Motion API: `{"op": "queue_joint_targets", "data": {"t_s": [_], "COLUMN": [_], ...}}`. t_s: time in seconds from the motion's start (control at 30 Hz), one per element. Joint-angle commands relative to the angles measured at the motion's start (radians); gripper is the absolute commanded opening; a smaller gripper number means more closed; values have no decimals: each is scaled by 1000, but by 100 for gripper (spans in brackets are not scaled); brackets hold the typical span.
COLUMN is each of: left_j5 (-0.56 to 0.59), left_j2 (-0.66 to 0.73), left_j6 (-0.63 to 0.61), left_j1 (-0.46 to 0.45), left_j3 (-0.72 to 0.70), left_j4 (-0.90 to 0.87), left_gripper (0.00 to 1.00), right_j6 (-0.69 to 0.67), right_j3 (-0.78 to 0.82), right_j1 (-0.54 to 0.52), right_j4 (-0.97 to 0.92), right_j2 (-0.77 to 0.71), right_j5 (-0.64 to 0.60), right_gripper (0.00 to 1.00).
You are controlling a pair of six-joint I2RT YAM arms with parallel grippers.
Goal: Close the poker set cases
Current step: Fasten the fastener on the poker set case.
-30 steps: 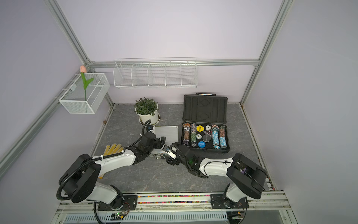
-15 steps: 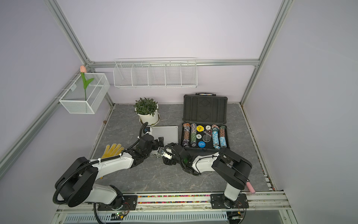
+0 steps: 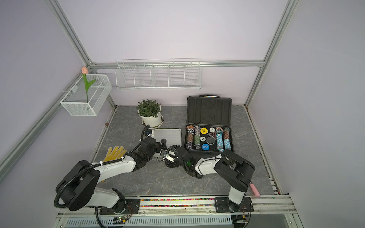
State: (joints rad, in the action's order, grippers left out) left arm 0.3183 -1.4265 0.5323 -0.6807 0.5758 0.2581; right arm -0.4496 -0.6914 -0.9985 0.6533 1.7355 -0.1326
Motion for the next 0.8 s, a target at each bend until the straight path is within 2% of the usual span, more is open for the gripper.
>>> {"op": "queue_joint_targets", "data": {"t_s": [0.0,0.33,0.77], "left_j5": [-2,32,-15], "left_j2": [-17,80,2], "left_j6": [57,30,39], "left_j1": [10,25,63], "left_j3": [-48,-67,-69], "left_j4": [-136,-150,-86], "left_gripper": [99,99,99], "right_j6": [-28,-52,-91], "right_j3": [-19,-19,-62], "right_j1": [-22,-43,-44], "right_j4": [2,-19,13], "right_j2": [-12,-16,83], "right_j5": [47,54,-10], "right_gripper": [90,90,91]}}
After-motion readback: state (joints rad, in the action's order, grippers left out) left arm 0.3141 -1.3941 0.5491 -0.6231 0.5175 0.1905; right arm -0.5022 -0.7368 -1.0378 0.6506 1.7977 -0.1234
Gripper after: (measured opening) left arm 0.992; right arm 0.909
